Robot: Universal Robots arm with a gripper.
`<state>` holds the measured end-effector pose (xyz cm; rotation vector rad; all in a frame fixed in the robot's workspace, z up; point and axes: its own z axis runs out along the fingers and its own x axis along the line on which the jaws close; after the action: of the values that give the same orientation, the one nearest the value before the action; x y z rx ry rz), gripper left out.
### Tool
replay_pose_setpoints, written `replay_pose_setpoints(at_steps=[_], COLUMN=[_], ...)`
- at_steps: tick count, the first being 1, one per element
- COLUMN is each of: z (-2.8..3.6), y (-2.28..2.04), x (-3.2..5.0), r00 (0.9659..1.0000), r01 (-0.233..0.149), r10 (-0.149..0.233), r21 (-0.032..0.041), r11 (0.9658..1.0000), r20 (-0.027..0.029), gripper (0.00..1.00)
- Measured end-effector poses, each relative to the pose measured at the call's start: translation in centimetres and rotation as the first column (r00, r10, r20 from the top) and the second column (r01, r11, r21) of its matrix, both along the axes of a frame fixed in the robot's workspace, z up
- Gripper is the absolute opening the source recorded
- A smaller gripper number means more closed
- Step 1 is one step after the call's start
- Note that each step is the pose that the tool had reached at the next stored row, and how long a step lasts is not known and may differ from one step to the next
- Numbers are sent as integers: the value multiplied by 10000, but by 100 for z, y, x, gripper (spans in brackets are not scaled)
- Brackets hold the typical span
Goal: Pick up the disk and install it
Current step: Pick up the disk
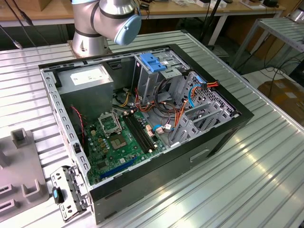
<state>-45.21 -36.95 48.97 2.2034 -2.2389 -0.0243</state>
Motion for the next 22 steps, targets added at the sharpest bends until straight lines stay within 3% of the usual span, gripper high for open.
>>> replay_pose_setpoints(at_steps=[22], z=[0], y=[-1], x=[227], r00=[10000], r01=[-1], r10=[1], r21=[0], r11=[10000], r20=[-1], gripper=[37])
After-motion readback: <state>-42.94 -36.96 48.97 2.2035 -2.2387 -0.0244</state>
